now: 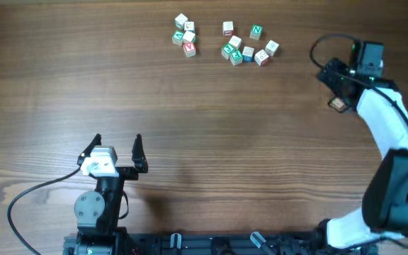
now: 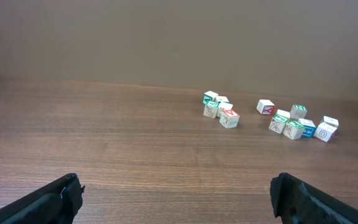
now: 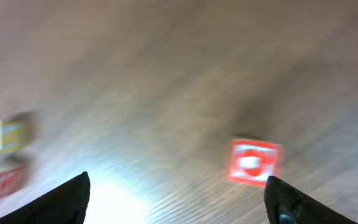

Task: Form a circle
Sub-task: 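Move the right gripper back to the cluster and grasp a block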

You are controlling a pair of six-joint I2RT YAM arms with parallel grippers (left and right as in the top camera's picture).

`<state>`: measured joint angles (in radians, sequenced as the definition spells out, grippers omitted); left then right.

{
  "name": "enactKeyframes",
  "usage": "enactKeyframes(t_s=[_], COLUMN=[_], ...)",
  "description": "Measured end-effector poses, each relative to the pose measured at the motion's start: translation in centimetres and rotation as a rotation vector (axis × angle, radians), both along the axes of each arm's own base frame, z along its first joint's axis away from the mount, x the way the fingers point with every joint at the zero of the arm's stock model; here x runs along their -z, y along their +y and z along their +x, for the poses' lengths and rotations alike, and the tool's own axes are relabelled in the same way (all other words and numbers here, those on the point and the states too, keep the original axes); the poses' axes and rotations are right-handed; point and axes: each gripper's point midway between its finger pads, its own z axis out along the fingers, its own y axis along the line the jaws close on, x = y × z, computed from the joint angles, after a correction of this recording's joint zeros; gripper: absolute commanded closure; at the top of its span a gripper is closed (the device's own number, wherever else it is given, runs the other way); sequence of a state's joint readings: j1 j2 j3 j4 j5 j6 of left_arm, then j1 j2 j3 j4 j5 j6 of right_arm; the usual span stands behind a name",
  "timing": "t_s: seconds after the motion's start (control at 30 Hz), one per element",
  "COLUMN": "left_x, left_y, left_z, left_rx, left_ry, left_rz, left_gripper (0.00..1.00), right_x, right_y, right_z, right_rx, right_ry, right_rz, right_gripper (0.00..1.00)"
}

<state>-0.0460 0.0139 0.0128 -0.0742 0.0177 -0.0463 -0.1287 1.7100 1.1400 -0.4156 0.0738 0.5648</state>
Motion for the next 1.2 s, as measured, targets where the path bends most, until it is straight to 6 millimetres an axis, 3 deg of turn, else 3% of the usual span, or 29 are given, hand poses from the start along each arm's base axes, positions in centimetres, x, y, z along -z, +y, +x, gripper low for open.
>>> enactKeyframes(t_s=[0.1,0.17,0.27,0.33,0.47,0.53,0.6,0.73,0.8,0.97,1.1,1.2], left_x=[0.0,0.0,0.0,0.0,0.0,0.0,0.0,0.0,0.0,0.0,0.0,0.0], left_y=[0.0,0.0,0.0,0.0,0.0,0.0,0.0,0.0,0.0,0.0,0.0,0.0], left_z=[0.0,0.0,0.0,0.0,0.0,0.0,0.0,0.0,0.0,0.0,0.0,0.0], left_rx=[0.0,0.0,0.0,0.0,0.0,0.0,0.0,0.0,0.0,0.0,0.0,0.0], left_ry=[0.0,0.0,0.0,0.0,0.0,0.0,0.0,0.0,0.0,0.0,0.0,0.0], left_rz=[0.0,0.0,0.0,0.0,0.0,0.0,0.0,0.0,0.0,0.0,0.0,0.0], left_gripper=[0.0,0.0,0.0,0.0,0.0,0.0,0.0,0.0,0.0,0.0,0.0,0.0], right_x=[-4.5,-6.4,-10.8,-11.6,-10.0,-8.7,-6.9,-2.2,-0.9,0.1,3.3,3.0], right_y=[5.7,8.6,10.8,11.6,14.0,16.9,20.9,26.4,26.9,26.0,25.9,26.1], right_z=[2.6,3.7,6.6,8.2,12.8,15.0,16.2,15.9,15.7,16.2,16.1,16.5], right_rx=[-0.203,-0.295,-0.358,-0.387,-0.453,-0.52,-0.596,-0.662,-0.65,-0.594,-0.57,-0.563], right_ry=[-0.098,-0.145,-0.291,-0.328,-0.32,-0.311,-0.294,-0.222,-0.201,-0.188,-0.136,-0.157], right_rz=[-0.049,-0.068,-0.073,-0.05,0.008,0.014,0.012,-0.037,-0.047,-0.039,-0.019,-0.013], right_gripper=[0.01,0.01,0.01,0.01,0.06,0.1,0.12,0.18,0.21,0.25,0.27,0.28])
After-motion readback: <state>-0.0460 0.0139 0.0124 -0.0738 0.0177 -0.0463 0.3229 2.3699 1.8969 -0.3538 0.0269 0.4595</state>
